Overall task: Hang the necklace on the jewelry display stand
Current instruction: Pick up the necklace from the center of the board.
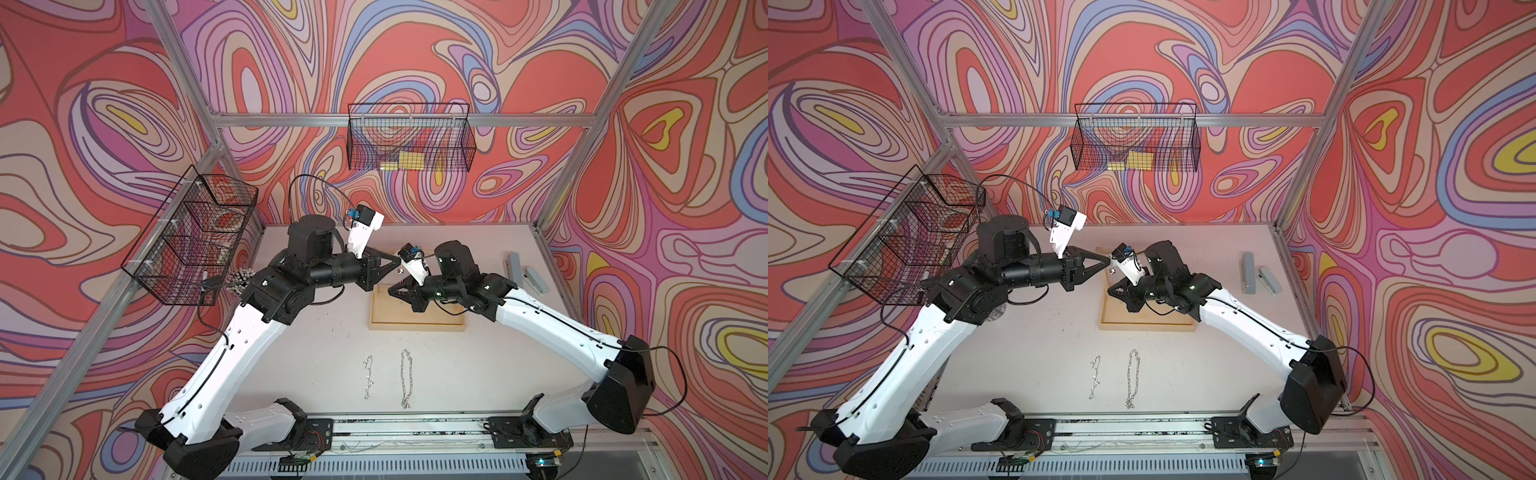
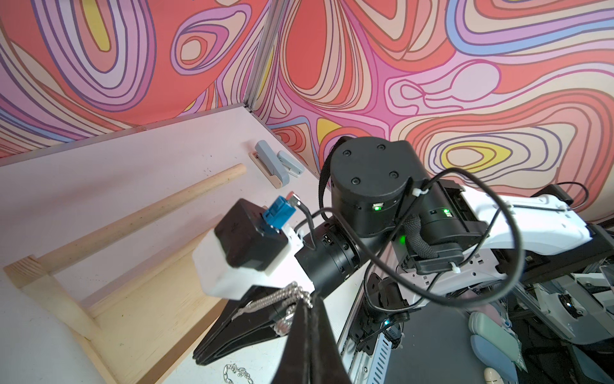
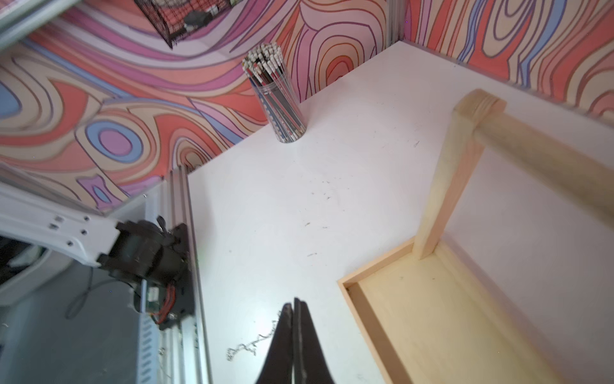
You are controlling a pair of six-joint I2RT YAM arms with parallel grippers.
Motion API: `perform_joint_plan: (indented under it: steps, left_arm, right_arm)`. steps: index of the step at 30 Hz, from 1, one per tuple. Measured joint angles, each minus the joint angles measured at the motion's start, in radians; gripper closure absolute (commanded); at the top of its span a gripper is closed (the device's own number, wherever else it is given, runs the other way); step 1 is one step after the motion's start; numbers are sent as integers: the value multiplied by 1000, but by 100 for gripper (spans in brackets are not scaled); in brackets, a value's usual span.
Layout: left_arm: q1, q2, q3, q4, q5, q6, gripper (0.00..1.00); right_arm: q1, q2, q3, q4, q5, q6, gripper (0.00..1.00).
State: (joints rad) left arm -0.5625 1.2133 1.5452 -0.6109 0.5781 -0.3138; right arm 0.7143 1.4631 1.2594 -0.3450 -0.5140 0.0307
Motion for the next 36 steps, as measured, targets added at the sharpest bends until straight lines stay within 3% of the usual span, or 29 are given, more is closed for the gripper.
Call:
perform_joint_plan:
  steps: [13, 26, 29, 31, 36]
  left_arm:
    - [0, -6, -6, -23, -3, 0, 100]
    - [1, -179, -311, 25, -23, -58, 100]
    - [1, -188, -341, 50, -32, -69, 91]
    - [1, -196, -356, 64, -42, -76, 75]
    - [1, -220, -367, 73, -73, -80, 49]
  right_arm:
    - [0, 0, 37, -68, 91, -22, 100]
    - [0, 46, 277, -202, 320, -83, 100]
    - [0, 46, 312, -222, 333, -92, 100]
    - [0, 46, 323, -232, 333, -93, 100]
    - [0, 46, 328, -251, 332, -92, 100]
